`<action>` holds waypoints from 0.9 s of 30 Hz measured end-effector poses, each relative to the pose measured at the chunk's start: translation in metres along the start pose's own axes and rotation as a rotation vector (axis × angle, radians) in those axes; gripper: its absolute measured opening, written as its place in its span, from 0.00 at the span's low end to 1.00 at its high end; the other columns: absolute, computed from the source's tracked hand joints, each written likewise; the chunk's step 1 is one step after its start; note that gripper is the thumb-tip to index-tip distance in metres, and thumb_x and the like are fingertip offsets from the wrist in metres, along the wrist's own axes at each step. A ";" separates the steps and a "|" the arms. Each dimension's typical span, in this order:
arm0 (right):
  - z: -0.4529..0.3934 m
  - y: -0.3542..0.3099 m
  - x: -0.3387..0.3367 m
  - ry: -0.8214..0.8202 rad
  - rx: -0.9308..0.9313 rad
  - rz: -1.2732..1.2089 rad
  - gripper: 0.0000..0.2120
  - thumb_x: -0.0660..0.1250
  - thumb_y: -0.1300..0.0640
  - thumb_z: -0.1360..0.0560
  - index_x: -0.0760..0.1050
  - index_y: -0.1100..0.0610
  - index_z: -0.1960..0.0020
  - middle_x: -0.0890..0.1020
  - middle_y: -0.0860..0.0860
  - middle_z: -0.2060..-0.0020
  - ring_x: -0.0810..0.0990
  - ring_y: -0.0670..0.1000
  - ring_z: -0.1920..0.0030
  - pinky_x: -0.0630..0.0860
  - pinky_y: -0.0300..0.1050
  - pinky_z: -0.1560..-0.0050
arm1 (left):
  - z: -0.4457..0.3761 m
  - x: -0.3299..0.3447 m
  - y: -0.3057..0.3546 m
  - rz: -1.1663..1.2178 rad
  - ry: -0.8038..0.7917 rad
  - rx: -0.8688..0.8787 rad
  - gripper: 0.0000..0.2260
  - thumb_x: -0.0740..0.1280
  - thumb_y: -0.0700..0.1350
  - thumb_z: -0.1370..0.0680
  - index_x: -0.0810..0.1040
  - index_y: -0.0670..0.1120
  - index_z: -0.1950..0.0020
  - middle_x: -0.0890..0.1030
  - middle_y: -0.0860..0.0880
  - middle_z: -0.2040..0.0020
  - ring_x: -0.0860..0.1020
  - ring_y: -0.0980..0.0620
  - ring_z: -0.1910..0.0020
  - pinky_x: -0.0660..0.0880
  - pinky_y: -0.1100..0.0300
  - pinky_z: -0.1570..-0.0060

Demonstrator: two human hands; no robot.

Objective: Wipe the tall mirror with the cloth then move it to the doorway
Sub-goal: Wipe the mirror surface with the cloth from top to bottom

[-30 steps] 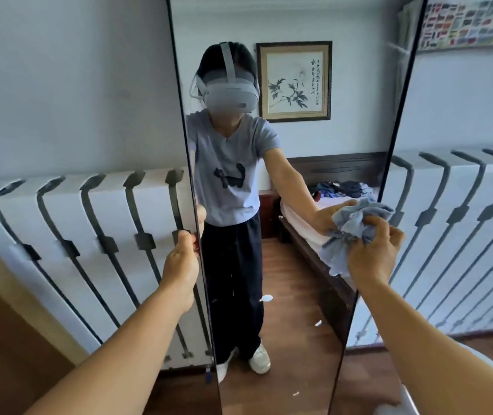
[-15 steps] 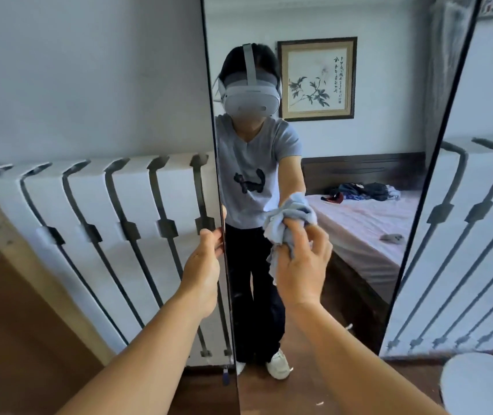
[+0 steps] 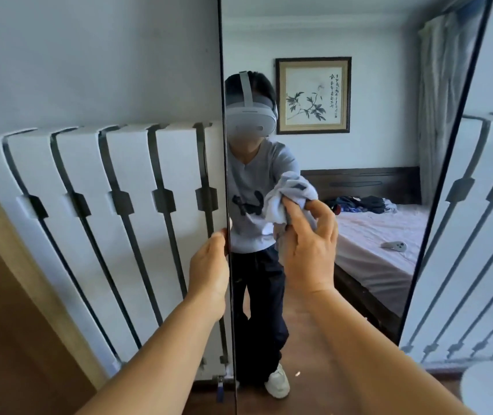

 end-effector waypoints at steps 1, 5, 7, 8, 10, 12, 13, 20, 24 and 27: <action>-0.001 0.016 -0.009 0.022 0.074 -0.007 0.17 0.61 0.56 0.25 0.75 0.52 0.37 0.70 0.58 0.41 0.65 0.56 0.42 0.66 0.51 0.39 | -0.001 0.000 -0.005 -0.012 0.010 0.008 0.14 0.57 0.52 0.21 0.82 0.53 0.49 0.81 0.56 0.50 0.74 0.63 0.57 0.65 0.66 0.62; -0.004 0.076 -0.041 0.140 0.264 -0.051 0.19 0.59 0.59 0.25 0.74 0.52 0.36 0.68 0.60 0.37 0.64 0.59 0.36 0.64 0.54 0.35 | -0.004 -0.003 -0.017 0.028 0.127 0.004 0.11 0.62 0.50 0.24 0.83 0.49 0.52 0.82 0.53 0.55 0.76 0.59 0.58 0.68 0.64 0.61; -0.006 0.100 -0.054 0.229 0.302 -0.080 0.20 0.60 0.65 0.24 0.73 0.52 0.35 0.67 0.59 0.36 0.65 0.59 0.35 0.65 0.51 0.34 | -0.007 -0.002 -0.021 0.056 0.144 0.040 0.11 0.63 0.48 0.24 0.84 0.48 0.53 0.84 0.51 0.55 0.80 0.54 0.54 0.73 0.61 0.53; -0.006 0.112 -0.060 0.268 0.325 -0.088 0.20 0.60 0.65 0.24 0.73 0.51 0.35 0.67 0.58 0.36 0.65 0.58 0.35 0.65 0.45 0.34 | -0.008 -0.001 -0.023 0.057 0.142 0.057 0.11 0.63 0.48 0.25 0.84 0.47 0.53 0.83 0.50 0.56 0.80 0.53 0.55 0.74 0.58 0.51; -0.002 0.135 -0.071 0.320 0.382 -0.075 0.19 0.59 0.64 0.23 0.72 0.52 0.35 0.67 0.59 0.35 0.66 0.56 0.35 0.59 0.31 0.38 | -0.010 0.001 -0.028 0.053 0.124 0.100 0.10 0.63 0.47 0.26 0.83 0.46 0.58 0.81 0.48 0.60 0.79 0.50 0.59 0.74 0.55 0.50; 0.002 0.154 -0.077 0.345 0.433 -0.092 0.18 0.59 0.64 0.23 0.72 0.54 0.35 0.67 0.60 0.36 0.66 0.58 0.35 0.57 0.28 0.39 | -0.012 0.000 -0.030 0.042 0.123 0.142 0.11 0.62 0.47 0.26 0.81 0.47 0.63 0.78 0.46 0.62 0.76 0.47 0.61 0.72 0.53 0.54; 0.006 0.160 -0.078 0.350 0.432 -0.100 0.18 0.59 0.64 0.23 0.73 0.53 0.35 0.67 0.60 0.36 0.66 0.59 0.35 0.58 0.31 0.38 | -0.012 0.000 -0.032 0.032 0.118 0.162 0.11 0.61 0.47 0.25 0.80 0.48 0.65 0.77 0.45 0.62 0.74 0.47 0.61 0.71 0.54 0.56; 0.022 0.167 -0.069 0.439 0.404 -0.156 0.17 0.58 0.61 0.23 0.75 0.50 0.37 0.68 0.58 0.37 0.67 0.60 0.37 0.65 0.45 0.33 | -0.009 0.001 -0.054 -0.014 0.055 0.260 0.11 0.59 0.46 0.23 0.76 0.42 0.60 0.70 0.44 0.63 0.66 0.49 0.64 0.62 0.61 0.68; 0.032 0.143 -0.053 0.398 0.332 -0.169 0.16 0.59 0.63 0.23 0.76 0.51 0.39 0.69 0.58 0.38 0.65 0.60 0.37 0.63 0.43 0.36 | -0.011 0.001 -0.059 0.008 0.028 0.270 0.13 0.60 0.48 0.24 0.71 0.45 0.66 0.69 0.42 0.66 0.66 0.47 0.65 0.64 0.56 0.66; 0.042 0.114 -0.036 0.332 0.222 -0.140 0.16 0.60 0.63 0.25 0.77 0.54 0.40 0.70 0.58 0.38 0.64 0.61 0.37 0.60 0.42 0.42 | -0.017 0.001 -0.063 0.011 -0.015 0.269 0.15 0.61 0.55 0.32 0.73 0.43 0.64 0.68 0.40 0.67 0.66 0.44 0.65 0.62 0.50 0.61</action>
Point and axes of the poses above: each hand's wrist, its own z-axis away from the middle knuckle, its own x-axis out of the palm, y = z × x, the point moved 6 cm from there along -z, towards the middle knuckle
